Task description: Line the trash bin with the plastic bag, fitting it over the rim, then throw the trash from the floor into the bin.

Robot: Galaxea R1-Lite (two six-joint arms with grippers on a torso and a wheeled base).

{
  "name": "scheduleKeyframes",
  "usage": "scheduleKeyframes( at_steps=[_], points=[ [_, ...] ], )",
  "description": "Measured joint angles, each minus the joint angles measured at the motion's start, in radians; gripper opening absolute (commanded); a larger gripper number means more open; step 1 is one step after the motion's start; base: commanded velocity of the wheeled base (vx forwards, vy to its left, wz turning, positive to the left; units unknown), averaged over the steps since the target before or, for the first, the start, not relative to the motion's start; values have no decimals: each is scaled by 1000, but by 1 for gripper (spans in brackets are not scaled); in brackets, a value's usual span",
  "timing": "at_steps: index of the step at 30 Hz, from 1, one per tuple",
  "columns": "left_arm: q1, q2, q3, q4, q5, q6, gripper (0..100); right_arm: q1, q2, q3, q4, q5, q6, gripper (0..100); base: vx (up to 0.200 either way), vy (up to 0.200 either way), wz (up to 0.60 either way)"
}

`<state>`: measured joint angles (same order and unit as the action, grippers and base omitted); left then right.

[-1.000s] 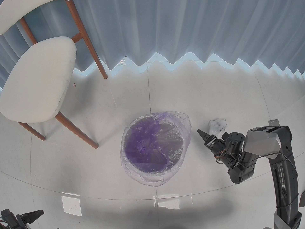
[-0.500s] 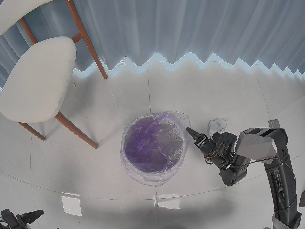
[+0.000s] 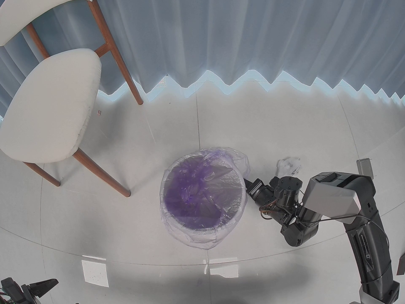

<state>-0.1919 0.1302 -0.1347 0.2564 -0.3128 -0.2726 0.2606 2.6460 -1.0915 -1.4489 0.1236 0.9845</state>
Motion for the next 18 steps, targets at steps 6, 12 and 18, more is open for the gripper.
scheduleKeyframes(
  at_steps=[6,12,18],
  points=[
    [0,0,0,0,0,0,100,-12,5,15,4,-2,-65,0,0,0,0],
    [0,-2,0,0,0,-1,100,-41,23,40,9,-4,-156,0,0,0,0],
    [12,-13,0,0,0,-1,100,-50,30,44,54,-19,-213,0,0,0,0]
  ],
)
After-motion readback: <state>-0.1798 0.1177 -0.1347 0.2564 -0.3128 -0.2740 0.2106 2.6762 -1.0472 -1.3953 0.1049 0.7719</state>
